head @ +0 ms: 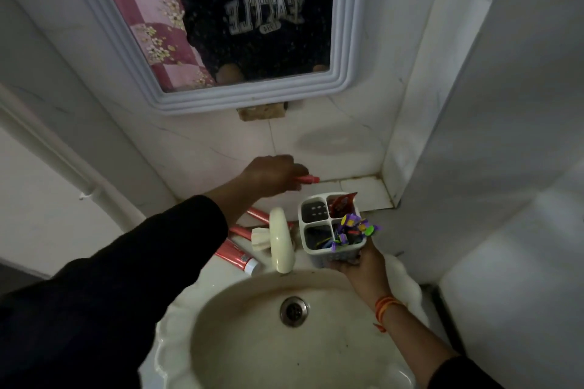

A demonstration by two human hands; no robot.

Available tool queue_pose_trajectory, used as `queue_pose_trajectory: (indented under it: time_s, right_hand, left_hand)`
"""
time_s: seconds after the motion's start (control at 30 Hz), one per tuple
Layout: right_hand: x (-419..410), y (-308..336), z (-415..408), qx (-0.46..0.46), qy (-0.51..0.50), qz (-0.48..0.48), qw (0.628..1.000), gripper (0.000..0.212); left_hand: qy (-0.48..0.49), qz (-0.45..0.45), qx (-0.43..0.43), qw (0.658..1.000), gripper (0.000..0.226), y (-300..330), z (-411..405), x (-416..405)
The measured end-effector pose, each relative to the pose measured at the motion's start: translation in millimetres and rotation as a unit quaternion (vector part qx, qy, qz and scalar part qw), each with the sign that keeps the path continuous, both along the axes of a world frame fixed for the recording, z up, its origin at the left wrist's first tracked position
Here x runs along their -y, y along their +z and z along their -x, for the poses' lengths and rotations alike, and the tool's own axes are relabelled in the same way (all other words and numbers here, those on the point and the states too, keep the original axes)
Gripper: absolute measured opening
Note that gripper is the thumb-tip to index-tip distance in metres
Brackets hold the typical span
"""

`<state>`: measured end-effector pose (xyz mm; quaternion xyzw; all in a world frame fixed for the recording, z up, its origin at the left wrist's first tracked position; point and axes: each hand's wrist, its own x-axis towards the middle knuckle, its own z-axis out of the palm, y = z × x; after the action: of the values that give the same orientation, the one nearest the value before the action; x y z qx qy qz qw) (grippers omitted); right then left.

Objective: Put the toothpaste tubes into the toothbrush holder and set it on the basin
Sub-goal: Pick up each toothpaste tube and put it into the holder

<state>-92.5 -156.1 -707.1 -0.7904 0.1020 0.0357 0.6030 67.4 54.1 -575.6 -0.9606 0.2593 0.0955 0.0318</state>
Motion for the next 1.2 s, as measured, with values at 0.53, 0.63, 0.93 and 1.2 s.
queue_pose_trajectory:
  time_s: [0.53, 0.63, 0.93, 1.2]
  right_hand:
    - [3, -6, -2, 0.051, 0.008, -0.010, 0.999, 0.070]
    - [4, -11, -4, 0.050, 0.009, -0.015, 0.999, 0.068]
    - [3, -20, -4, 0.065, 0.007, -0.015, 0.998, 0.058]
    - [3, -32, -10, 0.049, -0.001, -0.083, 0.995, 0.058]
  left_hand:
    - [0.022, 0.082, -0.021, 0.996, 0.029, 40, 48, 88]
    - [0.017, 0.112, -0.066, 0.991, 0.021, 40, 50, 83]
    - [0.147, 0.208, -0.091, 0.963, 0.015, 32, 27, 17]
    - [0.169, -0.007, -0.086, 0.982, 0.041, -58, 14, -50]
